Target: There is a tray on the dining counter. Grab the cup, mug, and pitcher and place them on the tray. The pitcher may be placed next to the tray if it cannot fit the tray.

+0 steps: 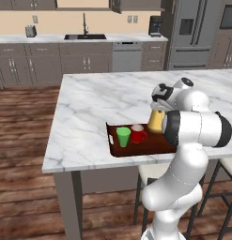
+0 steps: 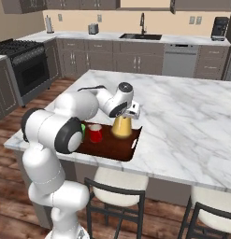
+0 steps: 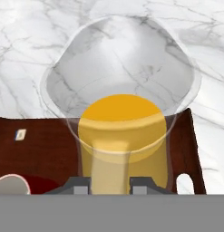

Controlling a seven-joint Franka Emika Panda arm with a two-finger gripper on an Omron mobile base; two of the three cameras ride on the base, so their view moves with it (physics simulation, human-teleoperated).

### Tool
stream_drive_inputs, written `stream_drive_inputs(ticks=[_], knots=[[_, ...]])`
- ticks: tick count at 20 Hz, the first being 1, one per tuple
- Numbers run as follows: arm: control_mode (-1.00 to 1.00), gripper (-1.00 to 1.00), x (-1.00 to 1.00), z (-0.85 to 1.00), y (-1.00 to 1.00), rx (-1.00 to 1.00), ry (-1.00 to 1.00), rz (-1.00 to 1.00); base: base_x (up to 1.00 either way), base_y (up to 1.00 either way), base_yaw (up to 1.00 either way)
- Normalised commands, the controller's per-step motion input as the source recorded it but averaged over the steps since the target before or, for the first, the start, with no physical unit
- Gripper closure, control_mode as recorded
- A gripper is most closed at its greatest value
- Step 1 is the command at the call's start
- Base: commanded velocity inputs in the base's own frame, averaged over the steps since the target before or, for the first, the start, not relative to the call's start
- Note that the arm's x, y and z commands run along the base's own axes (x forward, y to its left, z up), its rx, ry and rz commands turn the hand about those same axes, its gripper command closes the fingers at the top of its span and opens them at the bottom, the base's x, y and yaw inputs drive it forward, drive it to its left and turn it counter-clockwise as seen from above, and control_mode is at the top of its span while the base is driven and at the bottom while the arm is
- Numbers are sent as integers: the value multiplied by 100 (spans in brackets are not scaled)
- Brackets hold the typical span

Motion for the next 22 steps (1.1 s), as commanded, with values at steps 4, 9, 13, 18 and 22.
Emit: stream_drive_inputs(ticks=[4, 9, 13, 18, 22], knots=[[-100, 100, 0, 0, 0, 0, 0, 0, 0, 0, 0], [-100, 100, 0, 0, 0, 0, 0, 0, 0, 0, 0], [-100, -100, 0, 0, 0, 0, 0, 0, 0, 0, 0], [-100, -100, 0, 0, 0, 0, 0, 0, 0, 0, 0], [-100, -100, 0, 0, 0, 0, 0, 0, 0, 0, 0]])
